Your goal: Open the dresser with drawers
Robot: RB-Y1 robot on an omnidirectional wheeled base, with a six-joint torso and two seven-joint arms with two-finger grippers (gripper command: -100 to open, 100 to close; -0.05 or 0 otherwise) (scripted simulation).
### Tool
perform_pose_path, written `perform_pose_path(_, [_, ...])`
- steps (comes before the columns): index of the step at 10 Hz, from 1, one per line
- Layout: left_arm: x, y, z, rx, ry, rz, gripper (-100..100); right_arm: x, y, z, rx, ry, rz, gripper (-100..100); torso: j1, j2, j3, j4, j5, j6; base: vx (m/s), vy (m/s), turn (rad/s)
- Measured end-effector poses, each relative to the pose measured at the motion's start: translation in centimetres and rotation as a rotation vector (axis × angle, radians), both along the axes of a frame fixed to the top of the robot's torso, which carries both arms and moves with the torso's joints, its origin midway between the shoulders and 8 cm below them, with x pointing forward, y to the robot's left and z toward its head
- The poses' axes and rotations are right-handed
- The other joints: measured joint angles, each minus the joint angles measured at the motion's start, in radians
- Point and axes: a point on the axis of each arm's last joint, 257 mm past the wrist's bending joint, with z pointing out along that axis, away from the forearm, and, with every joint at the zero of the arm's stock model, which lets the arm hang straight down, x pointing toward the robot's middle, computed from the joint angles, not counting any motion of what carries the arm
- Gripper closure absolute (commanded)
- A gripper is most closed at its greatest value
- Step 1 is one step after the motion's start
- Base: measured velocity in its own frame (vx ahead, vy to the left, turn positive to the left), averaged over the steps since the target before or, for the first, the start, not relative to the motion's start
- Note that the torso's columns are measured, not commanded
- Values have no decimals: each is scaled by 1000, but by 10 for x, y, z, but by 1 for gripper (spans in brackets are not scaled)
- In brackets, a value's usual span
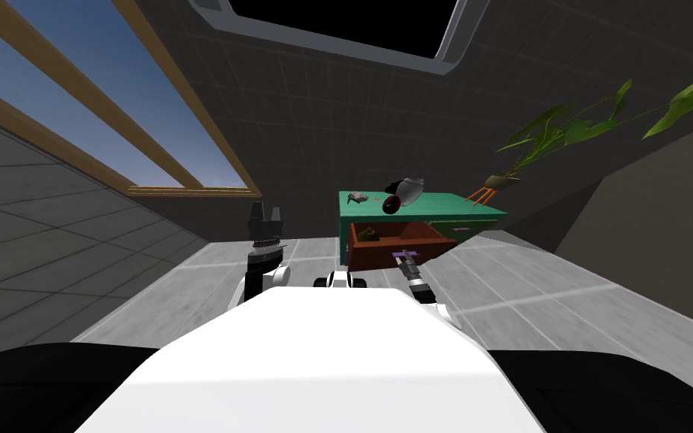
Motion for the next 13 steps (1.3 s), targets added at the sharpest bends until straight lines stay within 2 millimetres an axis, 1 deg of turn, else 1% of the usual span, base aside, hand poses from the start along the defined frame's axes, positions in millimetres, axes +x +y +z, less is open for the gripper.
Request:
perform_pose_path(4, [0, 0, 0, 0, 0, 0, 0, -1, -26, 26, -5, -4, -9, -100, -2, 4, 3, 0, -1, 1, 6, 60, 26])
perform_pose_path(7, [0, 0, 0, 0, 0, 0, 0, -9, -47, 41, -6, 3, -18, -100, 2, 6, 3, 2, 2, 1, 1, 51, 11])
perform_pose_path(8, [0, 0, 0, 0, 0, 0, 0, -10, -48, 41, -3, 6, -22, 0, 2, 6, 3, 2, 2, 0, 0, 0, 0])
perform_pose_path(13, [0, 0, 0, 0, 0, 0, 0, -11, -49, 37, 0, 14, -28, 0, -1, 4, 2, 1, 0, 1, 0, 0, 0])
